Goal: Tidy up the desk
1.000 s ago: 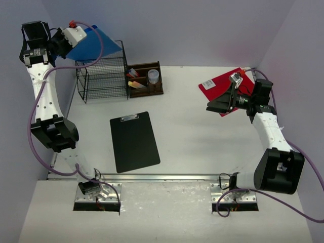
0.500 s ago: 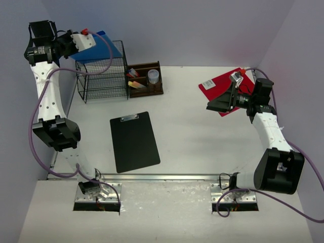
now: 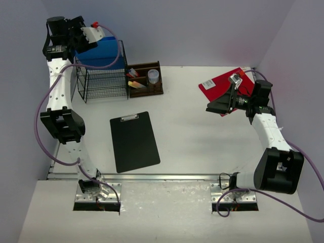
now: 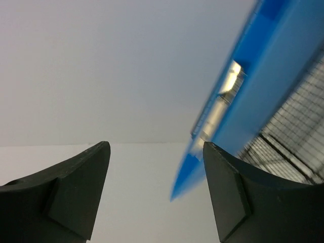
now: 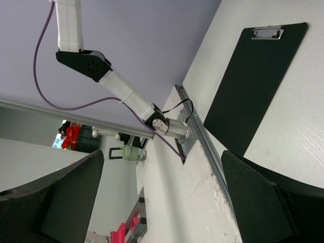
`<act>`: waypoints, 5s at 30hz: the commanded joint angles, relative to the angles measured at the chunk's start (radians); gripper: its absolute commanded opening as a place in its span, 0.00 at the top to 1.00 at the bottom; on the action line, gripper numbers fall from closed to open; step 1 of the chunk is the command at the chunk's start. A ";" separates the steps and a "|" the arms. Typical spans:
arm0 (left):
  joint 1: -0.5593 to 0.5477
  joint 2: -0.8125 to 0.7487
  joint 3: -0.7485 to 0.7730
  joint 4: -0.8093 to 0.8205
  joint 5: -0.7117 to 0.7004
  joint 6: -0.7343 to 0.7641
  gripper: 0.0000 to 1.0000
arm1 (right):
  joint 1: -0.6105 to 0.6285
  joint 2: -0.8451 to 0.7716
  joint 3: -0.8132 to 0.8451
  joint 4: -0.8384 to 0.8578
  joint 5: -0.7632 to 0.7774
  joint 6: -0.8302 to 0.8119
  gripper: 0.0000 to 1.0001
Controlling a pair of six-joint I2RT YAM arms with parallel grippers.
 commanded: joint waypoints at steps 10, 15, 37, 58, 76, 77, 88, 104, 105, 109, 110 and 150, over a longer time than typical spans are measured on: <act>-0.062 0.069 -0.078 0.677 -0.158 -0.335 0.21 | 0.001 -0.028 -0.010 0.009 -0.013 -0.021 0.01; -0.032 -0.021 -0.108 0.759 -0.134 -0.617 0.22 | 0.001 -0.039 0.011 -0.105 -0.009 -0.121 0.01; 0.014 -0.407 -0.394 -0.278 -0.005 -1.050 1.00 | 0.001 -0.002 0.007 -0.149 0.027 -0.161 0.01; -0.063 0.041 -0.309 0.538 -0.312 -1.232 1.00 | 0.007 0.020 0.027 -0.204 0.069 -0.176 0.01; -0.062 0.205 -0.264 1.033 -0.215 -1.359 0.61 | 0.012 0.029 0.048 -0.263 0.088 -0.209 0.01; -0.063 0.209 -0.253 1.038 -0.219 -1.361 0.57 | 0.013 0.030 0.048 -0.263 0.088 -0.209 0.01; -0.070 0.306 -0.052 0.929 -0.298 -1.340 0.26 | 0.030 0.031 0.052 -0.264 0.112 -0.221 0.01; -0.080 0.365 -0.082 0.875 -0.320 -1.297 0.08 | 0.043 0.016 0.066 -0.323 0.142 -0.280 0.01; -0.080 0.356 -0.093 0.880 -0.310 -1.301 0.06 | 0.043 0.015 0.067 -0.327 0.143 -0.283 0.01; -0.081 0.305 -0.161 0.943 -0.261 -1.317 0.00 | 0.044 0.005 0.073 -0.339 0.148 -0.301 0.01; -0.082 0.290 -0.167 0.947 -0.245 -1.321 0.00 | 0.044 0.003 0.072 -0.341 0.151 -0.304 0.01; -0.080 -0.825 -1.201 0.598 -0.188 -1.219 0.00 | 0.464 0.774 0.476 0.281 1.748 -1.446 0.34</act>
